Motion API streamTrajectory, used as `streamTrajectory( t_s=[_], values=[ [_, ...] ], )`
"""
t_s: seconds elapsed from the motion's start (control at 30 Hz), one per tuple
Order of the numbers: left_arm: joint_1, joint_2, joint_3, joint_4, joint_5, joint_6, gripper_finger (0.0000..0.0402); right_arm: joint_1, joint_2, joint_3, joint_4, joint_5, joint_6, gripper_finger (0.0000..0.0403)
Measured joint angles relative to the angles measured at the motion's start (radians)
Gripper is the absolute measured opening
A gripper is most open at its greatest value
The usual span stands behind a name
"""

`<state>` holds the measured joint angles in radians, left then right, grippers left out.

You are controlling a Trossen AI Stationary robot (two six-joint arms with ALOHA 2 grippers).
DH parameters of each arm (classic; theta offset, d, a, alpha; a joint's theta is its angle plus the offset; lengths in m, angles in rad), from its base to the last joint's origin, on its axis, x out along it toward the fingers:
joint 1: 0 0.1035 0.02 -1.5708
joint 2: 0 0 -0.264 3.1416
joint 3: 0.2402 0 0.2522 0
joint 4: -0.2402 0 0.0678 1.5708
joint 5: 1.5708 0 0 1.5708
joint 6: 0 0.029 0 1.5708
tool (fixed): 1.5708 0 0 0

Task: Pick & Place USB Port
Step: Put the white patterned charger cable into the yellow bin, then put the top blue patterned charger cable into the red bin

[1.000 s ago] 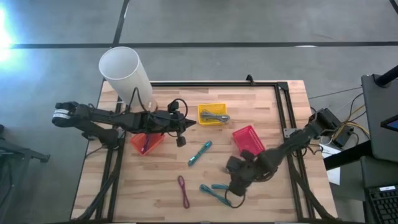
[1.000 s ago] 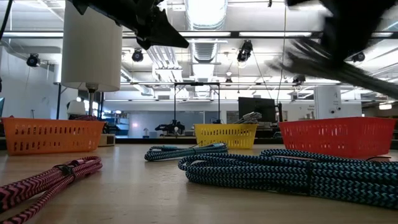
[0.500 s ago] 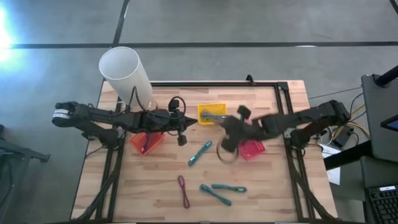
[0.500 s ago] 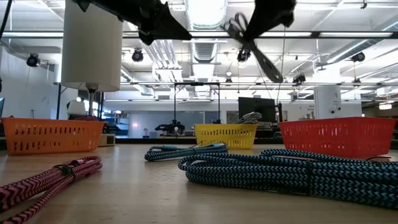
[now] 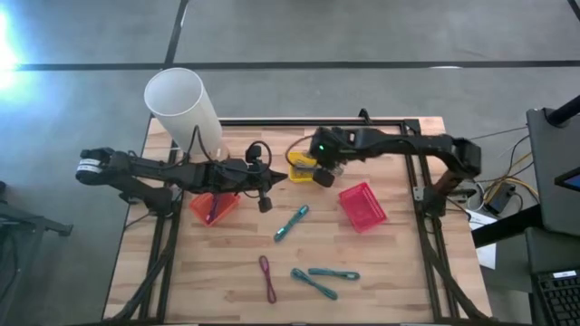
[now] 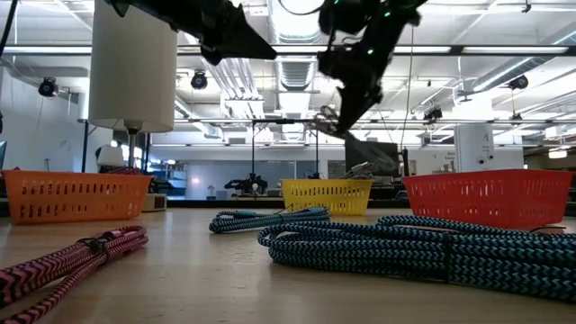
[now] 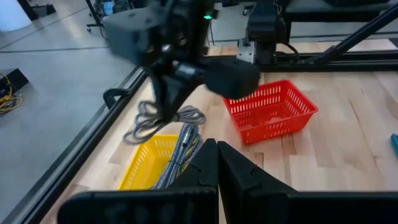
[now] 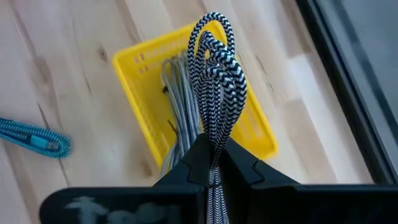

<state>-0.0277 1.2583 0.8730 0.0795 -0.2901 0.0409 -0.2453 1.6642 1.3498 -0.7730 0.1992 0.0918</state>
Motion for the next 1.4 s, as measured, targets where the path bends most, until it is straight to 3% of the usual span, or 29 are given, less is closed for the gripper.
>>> streamTrajectory(
  t_s=[0.13, 0.27, 0.4, 0.87, 1.03, 1.4],
  values=[
    [0.000, 0.000, 0.000, -0.007, 0.000, 0.000, 0.0000, -0.055, 0.088, 0.094, -0.023, -0.108, -0.095, 0.0015],
    [0.000, 0.000, -0.001, -0.027, 0.000, 0.000, 0.0000, -0.079, 0.177, 0.237, -0.159, -0.179, -0.120, 0.0015],
    [0.000, 0.000, -0.003, -0.050, 0.000, -0.009, 0.0000, -0.093, 0.278, 0.379, -0.330, -0.184, -0.131, 0.0015],
    [0.000, 0.000, -0.011, -0.093, 0.000, -0.076, 0.0000, -0.097, 0.635, 0.773, -0.624, -0.180, -0.103, 0.0022],
    [0.000, 0.000, -0.011, -0.125, 0.000, -0.085, 0.0000, -0.094, 0.693, 0.847, -0.694, -0.173, -0.139, 0.0050],
    [0.000, 0.000, -0.011, -0.144, 0.000, -0.101, 0.0000, -0.094, 0.691, 0.886, -0.687, -0.170, -0.175, 0.0114]
  ],
)
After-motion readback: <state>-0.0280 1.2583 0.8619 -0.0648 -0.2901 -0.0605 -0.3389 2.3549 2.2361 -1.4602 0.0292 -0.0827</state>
